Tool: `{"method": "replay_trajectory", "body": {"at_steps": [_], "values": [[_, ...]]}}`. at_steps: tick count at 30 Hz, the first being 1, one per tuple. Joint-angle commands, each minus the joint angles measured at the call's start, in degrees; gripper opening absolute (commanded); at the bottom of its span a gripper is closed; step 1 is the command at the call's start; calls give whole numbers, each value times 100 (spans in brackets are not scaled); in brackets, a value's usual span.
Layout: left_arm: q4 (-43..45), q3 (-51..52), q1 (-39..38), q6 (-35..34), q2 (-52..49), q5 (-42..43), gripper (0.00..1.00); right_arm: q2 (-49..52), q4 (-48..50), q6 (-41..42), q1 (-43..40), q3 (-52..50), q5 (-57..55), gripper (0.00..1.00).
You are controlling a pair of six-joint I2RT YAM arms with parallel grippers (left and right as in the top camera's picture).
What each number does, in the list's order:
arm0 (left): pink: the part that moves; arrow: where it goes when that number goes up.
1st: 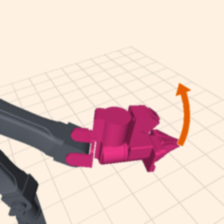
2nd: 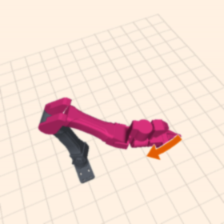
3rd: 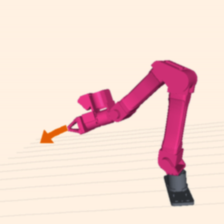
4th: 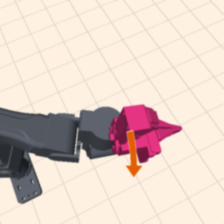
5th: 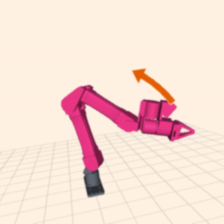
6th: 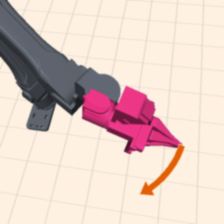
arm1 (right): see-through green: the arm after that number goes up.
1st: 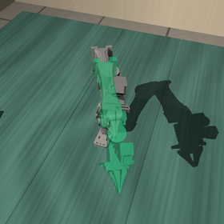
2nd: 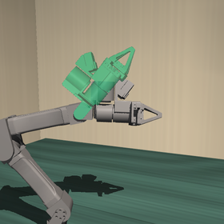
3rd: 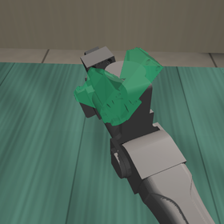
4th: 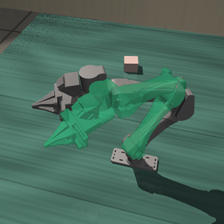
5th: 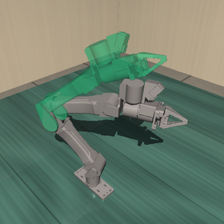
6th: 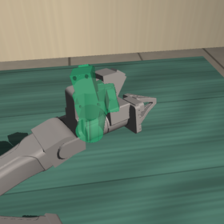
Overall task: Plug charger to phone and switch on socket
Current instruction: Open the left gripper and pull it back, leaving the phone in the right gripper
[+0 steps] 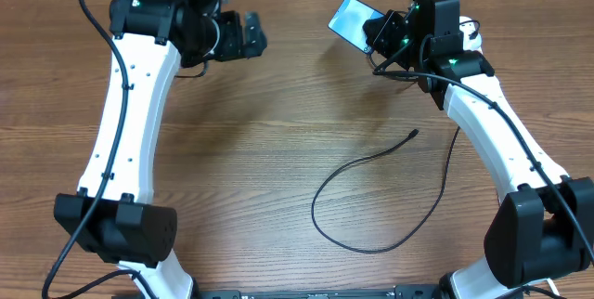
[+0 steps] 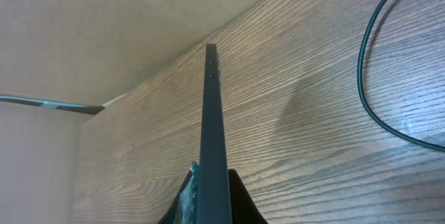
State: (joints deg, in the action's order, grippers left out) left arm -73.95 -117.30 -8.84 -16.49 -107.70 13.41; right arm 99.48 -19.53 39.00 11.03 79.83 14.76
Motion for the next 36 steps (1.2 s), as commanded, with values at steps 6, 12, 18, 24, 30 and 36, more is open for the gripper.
{"method": "replay_trajectory", "body": {"at_steps": [6,12,18,24,30,36], "values": [[-555,26,31,92,26,-140,100,-216,87,0,15,164,31,4],[-317,26,-131,61,63,-352,100,-184,57,-26,13,162,-122,4],[-608,26,-28,61,466,-380,100,-136,52,-24,15,162,-120,4],[-1145,310,-107,-138,1185,-844,99,-131,111,-20,20,162,-118,4],[-199,2041,-164,-400,2374,-927,100,-131,107,26,20,162,-52,4],[2208,3989,-164,-765,3132,-590,100,-131,149,142,20,162,79,4]]}}
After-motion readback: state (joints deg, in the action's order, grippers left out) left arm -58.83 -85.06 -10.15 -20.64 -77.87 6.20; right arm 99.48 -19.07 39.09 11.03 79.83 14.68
